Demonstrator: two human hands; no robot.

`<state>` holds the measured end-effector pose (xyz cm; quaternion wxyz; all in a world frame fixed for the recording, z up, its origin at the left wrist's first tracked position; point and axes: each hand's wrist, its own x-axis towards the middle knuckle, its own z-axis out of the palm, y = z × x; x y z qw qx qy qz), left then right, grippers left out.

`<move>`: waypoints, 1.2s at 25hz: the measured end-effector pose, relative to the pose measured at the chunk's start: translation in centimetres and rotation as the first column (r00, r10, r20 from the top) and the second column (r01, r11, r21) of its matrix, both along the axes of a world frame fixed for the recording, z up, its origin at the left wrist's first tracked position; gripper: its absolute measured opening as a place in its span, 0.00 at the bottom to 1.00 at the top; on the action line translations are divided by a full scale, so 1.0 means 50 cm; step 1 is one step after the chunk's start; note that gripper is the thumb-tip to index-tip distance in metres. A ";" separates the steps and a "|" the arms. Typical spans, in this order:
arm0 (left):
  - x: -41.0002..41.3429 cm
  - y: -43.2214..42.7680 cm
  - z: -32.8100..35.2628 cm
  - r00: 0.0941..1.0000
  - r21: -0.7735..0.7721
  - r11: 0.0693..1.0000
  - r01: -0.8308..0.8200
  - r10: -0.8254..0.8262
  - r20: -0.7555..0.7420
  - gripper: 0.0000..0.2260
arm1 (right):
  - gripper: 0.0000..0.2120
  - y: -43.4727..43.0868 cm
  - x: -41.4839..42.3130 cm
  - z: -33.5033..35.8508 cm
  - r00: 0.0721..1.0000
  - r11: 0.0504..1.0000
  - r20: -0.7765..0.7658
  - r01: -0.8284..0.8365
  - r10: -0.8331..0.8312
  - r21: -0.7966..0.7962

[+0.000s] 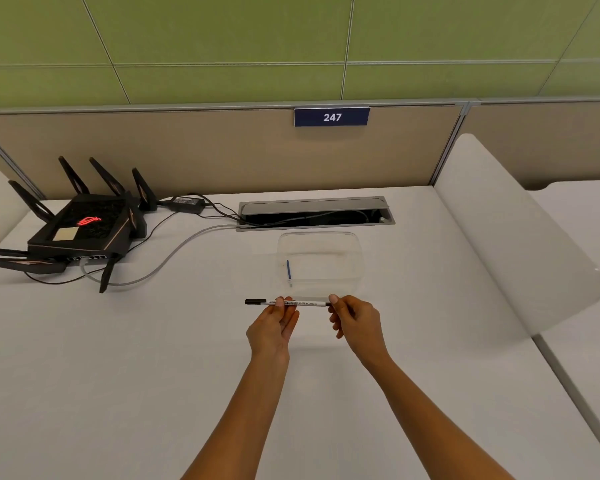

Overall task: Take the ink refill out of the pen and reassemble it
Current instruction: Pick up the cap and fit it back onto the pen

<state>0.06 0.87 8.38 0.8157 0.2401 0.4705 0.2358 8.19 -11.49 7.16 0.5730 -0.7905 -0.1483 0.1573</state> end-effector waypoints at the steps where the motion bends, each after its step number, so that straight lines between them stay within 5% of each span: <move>1: 0.000 0.000 0.000 1.000 -0.001 1.000 -0.002 0.002 0.002 0.07 | 0.13 0.000 0.001 0.002 1.000 1.000 -0.001 0.002 -0.002 0.004; 6: 0.002 0.003 0.001 1.000 -0.003 1.000 -0.020 0.020 0.008 0.09 | 0.04 0.001 -0.003 0.005 1.000 0.998 0.022 -0.001 -0.001 0.070; 10: 0.005 -0.002 0.002 1.000 -0.007 1.000 -0.009 0.010 0.013 0.09 | 0.12 0.005 0.001 0.008 0.999 0.999 0.004 0.032 -0.032 0.012; 16: 0.004 0.001 0.001 0.999 -0.014 0.999 -0.029 0.029 0.016 0.10 | 0.06 0.002 -0.005 0.003 1.000 0.997 0.020 0.006 -0.008 0.080; 20: 0.006 0.000 0.003 1.000 -0.012 1.000 -0.019 0.019 0.011 0.10 | 0.14 0.006 0.001 0.005 1.000 0.999 -0.018 0.024 -0.024 0.029; 26: 0.009 0.002 0.005 0.999 -0.016 0.999 -0.032 0.032 0.014 0.09 | 0.05 0.005 -0.006 0.004 1.000 0.994 -0.004 0.013 -0.012 0.105; 30: 0.010 0.002 0.005 1.000 -0.014 1.000 -0.019 0.019 0.009 0.08 | 0.12 0.010 -0.002 0.006 0.998 0.997 -0.035 0.052 -0.050 0.057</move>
